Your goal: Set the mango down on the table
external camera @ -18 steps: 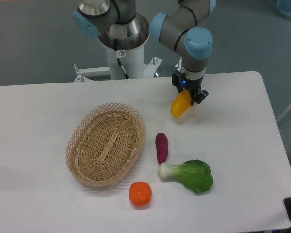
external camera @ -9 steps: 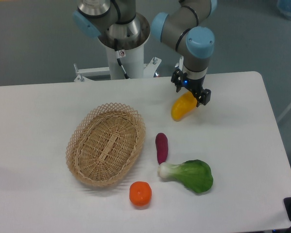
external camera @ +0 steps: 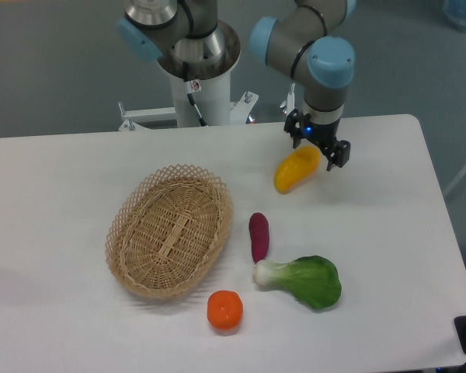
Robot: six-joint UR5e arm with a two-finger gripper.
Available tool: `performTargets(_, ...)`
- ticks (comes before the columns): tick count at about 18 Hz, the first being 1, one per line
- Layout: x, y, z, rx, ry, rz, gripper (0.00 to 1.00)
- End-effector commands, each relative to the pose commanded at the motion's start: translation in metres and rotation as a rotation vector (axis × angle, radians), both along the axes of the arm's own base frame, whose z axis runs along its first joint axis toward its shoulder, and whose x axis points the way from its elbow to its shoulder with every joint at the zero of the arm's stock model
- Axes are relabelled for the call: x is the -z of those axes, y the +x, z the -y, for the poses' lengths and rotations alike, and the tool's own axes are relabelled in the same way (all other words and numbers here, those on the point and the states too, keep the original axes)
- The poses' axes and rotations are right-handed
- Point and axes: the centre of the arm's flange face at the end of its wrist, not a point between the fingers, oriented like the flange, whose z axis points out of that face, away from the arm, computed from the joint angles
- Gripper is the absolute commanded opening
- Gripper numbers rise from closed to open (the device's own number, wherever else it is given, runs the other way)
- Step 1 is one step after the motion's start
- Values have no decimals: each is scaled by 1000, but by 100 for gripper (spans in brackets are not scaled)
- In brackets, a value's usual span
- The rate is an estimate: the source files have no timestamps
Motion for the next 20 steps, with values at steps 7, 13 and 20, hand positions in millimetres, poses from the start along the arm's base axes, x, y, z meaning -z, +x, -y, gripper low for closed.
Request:
performTargets(7, -21, -13, -18, 22, 37, -5, 100)
performTargets(13, -24, -17, -22, 23, 56, -8, 100)
performTargets(20, -24, -23, -30, -4, 69, -7, 100)
